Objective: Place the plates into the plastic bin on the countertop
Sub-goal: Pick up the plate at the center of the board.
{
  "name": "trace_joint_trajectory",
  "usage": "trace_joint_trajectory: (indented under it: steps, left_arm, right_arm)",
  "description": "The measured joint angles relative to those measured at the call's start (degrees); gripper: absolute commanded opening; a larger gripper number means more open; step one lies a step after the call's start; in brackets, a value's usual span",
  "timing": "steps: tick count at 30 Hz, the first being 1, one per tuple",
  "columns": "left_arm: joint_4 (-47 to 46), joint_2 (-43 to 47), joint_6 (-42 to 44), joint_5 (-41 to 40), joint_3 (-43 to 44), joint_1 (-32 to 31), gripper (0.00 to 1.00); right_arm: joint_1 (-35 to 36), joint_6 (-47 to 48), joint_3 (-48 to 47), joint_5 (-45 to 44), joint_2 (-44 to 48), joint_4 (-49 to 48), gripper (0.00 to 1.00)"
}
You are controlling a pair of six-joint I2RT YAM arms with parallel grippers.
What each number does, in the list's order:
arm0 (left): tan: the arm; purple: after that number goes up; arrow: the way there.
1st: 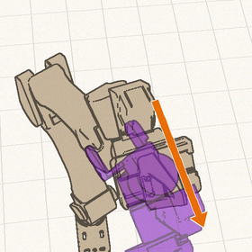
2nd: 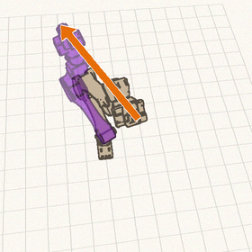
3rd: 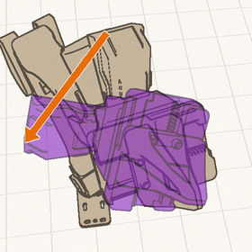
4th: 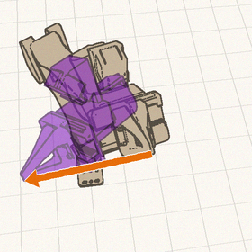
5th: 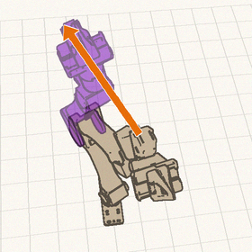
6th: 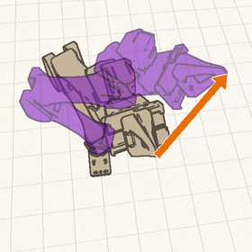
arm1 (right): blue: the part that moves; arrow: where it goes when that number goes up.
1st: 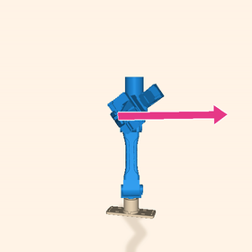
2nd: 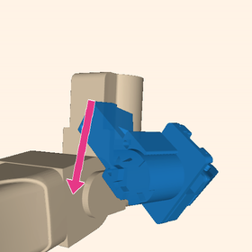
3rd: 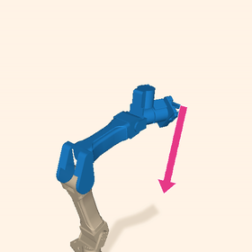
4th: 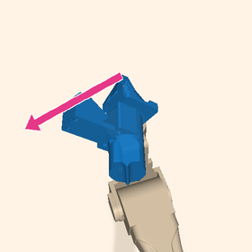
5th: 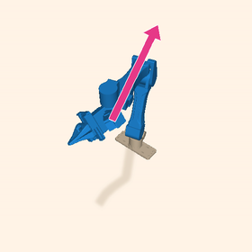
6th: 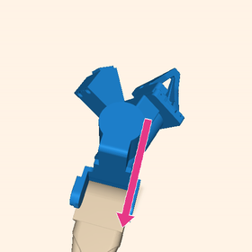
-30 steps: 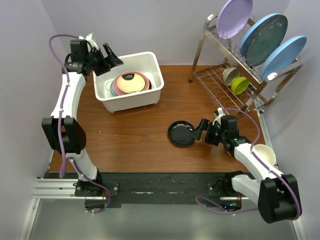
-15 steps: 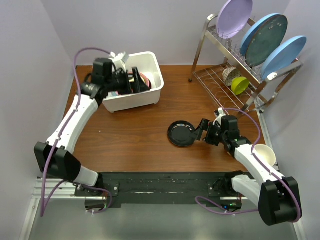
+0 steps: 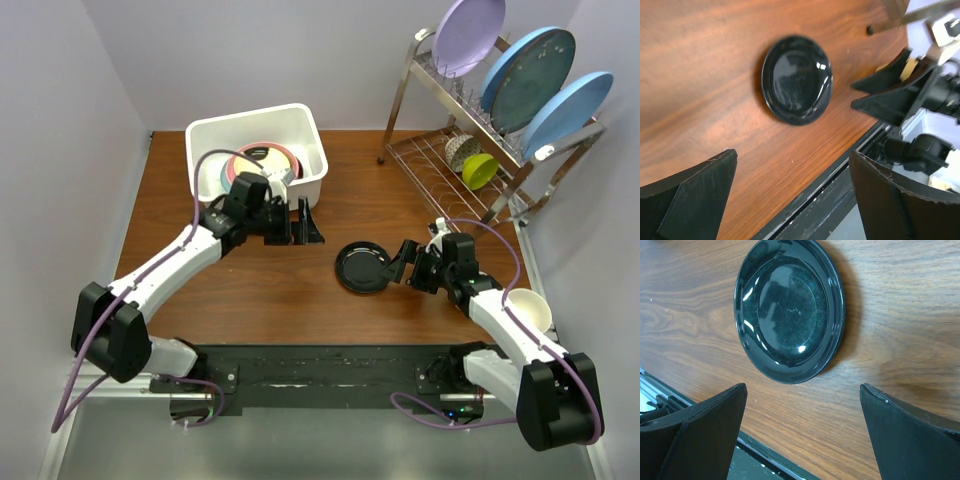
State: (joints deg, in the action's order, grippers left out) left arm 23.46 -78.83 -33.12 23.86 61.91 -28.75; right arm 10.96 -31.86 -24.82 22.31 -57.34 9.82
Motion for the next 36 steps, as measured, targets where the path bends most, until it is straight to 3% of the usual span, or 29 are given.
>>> trace_joint_trajectory:
  steps: [10,36]
  left_arm:
    - [-8.79,-1.46,-5.14,-0.66,-9.70,-2.01,0.95]
    - [-23.34,-20.74,-11.06,0.04,-10.51,-6.54,0.83]
  right_arm:
    - [0.00,0.02,0.09,-0.02,0.00,-0.02,0.99]
    - [0.00,0.09,0.74,0.00,-0.52,-0.04,0.99]
